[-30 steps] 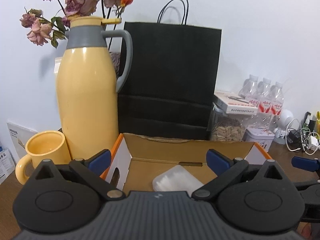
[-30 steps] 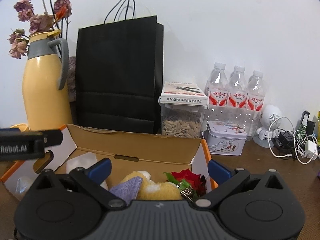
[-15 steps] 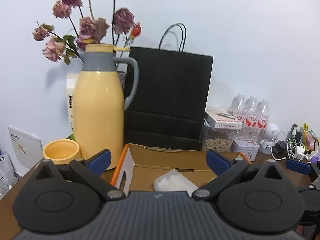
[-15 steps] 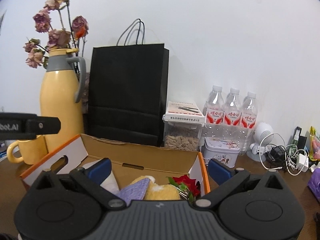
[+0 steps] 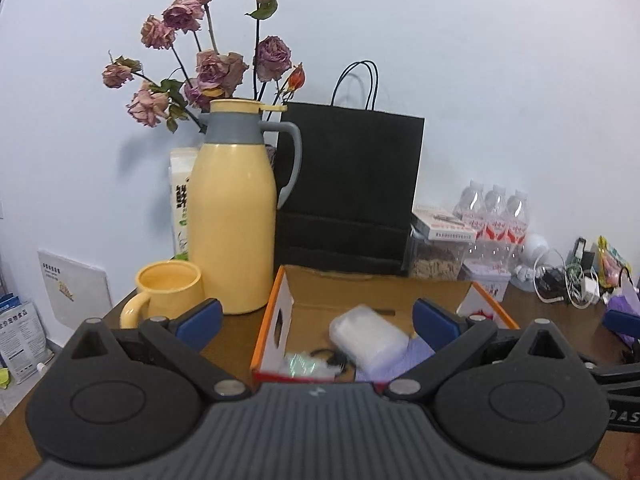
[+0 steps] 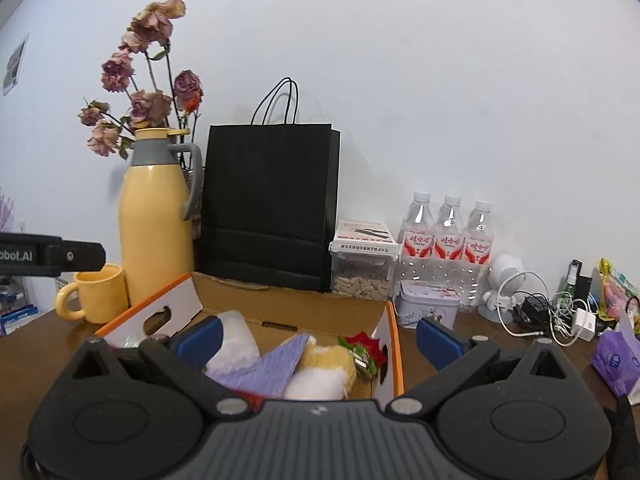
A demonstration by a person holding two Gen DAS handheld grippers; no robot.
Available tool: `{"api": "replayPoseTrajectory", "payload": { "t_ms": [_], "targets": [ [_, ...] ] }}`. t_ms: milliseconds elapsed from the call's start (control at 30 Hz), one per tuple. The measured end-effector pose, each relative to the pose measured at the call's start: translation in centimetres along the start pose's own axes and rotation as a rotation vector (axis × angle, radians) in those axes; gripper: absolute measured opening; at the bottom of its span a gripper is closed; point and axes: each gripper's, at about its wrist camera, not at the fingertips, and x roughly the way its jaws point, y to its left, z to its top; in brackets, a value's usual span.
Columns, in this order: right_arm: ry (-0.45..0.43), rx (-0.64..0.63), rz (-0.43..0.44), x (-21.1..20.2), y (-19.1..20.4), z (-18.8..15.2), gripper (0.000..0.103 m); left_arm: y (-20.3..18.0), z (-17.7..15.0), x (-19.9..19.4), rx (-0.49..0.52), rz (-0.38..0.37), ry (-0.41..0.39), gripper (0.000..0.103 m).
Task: Organize objects
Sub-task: 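Withdraw both grippers up from the box, then lower the right gripper onto the navy zippered case and grasp it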
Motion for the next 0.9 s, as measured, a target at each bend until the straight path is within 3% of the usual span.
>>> {"api": "replayPoseTrajectory", "payload": {
  "t_ms": [433, 900],
  "targets": [
    [0.107, 0.027, 0.032, -7.2, 0.5, -6.0, 0.103, 1.7, -4.4, -6.0, 0.039, 0.023, 0.060, 0.103],
    [0.178, 0.045, 0.091, -9.1, 0.2, -9.1, 0.103, 1.9, -8.1, -8.0, 0.026, 0.059, 0.153, 0.103]
  ]
}}
